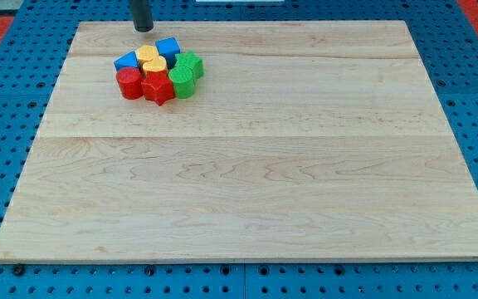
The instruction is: Place your arm to the top left of the cube
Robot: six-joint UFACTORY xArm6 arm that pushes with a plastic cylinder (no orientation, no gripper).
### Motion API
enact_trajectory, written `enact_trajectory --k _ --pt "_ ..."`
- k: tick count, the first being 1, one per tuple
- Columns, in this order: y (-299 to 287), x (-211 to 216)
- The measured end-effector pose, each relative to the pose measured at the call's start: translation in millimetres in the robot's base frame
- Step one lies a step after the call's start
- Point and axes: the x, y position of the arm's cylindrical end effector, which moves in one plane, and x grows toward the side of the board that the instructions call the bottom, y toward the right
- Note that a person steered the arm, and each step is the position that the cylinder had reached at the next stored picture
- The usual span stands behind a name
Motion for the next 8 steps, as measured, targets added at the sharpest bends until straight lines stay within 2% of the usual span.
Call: enact_trajectory --k 8 --pt "14.6 -7.3"
